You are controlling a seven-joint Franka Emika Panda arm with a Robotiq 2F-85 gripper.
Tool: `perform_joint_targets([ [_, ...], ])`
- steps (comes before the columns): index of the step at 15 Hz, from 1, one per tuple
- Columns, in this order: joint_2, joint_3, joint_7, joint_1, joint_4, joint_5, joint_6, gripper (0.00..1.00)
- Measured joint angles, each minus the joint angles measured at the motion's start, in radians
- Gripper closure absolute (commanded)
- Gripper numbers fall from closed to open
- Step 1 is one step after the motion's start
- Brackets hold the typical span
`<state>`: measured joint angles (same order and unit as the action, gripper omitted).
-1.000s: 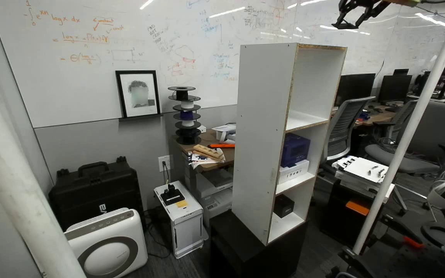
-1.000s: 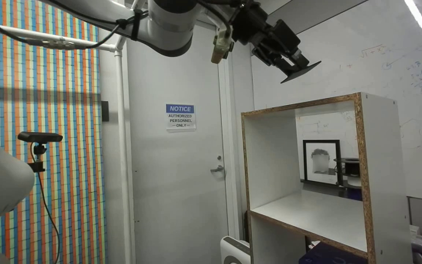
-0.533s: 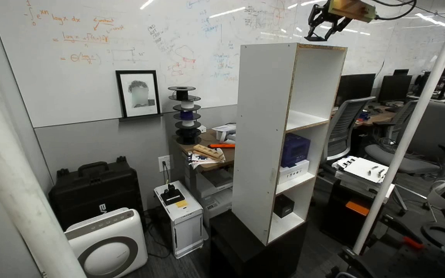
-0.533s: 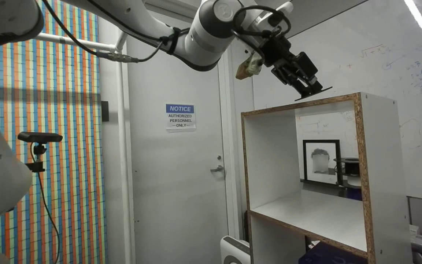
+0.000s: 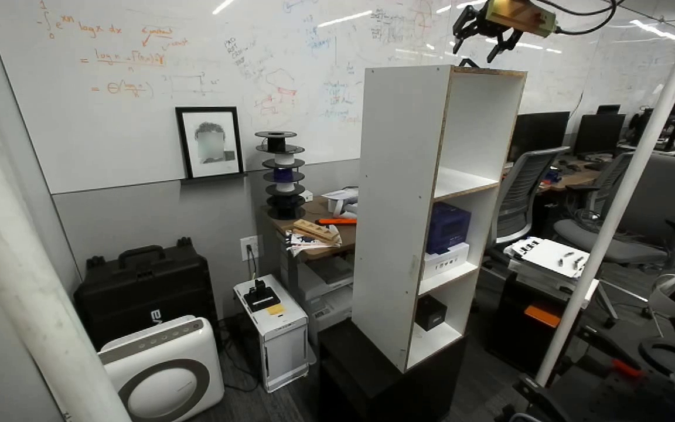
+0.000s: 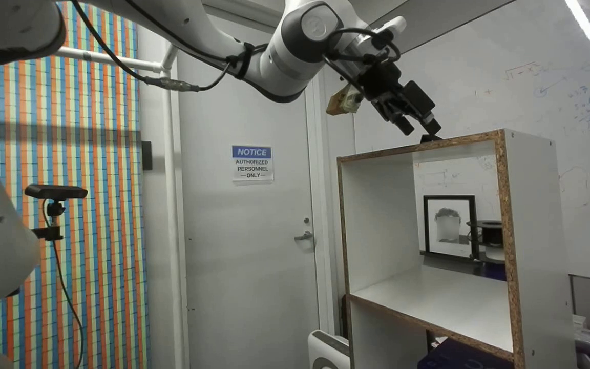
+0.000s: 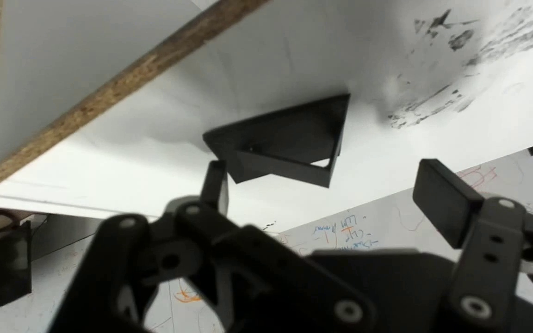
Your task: Put the black object on top of the shelf.
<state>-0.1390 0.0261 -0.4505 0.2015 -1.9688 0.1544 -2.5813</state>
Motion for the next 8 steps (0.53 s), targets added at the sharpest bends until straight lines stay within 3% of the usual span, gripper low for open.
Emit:
perform_joint_targets([
  [5, -0.151, 0.002, 0.066, -0.025, -0.109, -0.059, 0.134, 0.00],
  [8, -0.274, 0.018, 0.150, -0.036, -0.219, -0.102, 0.287, 0.00],
])
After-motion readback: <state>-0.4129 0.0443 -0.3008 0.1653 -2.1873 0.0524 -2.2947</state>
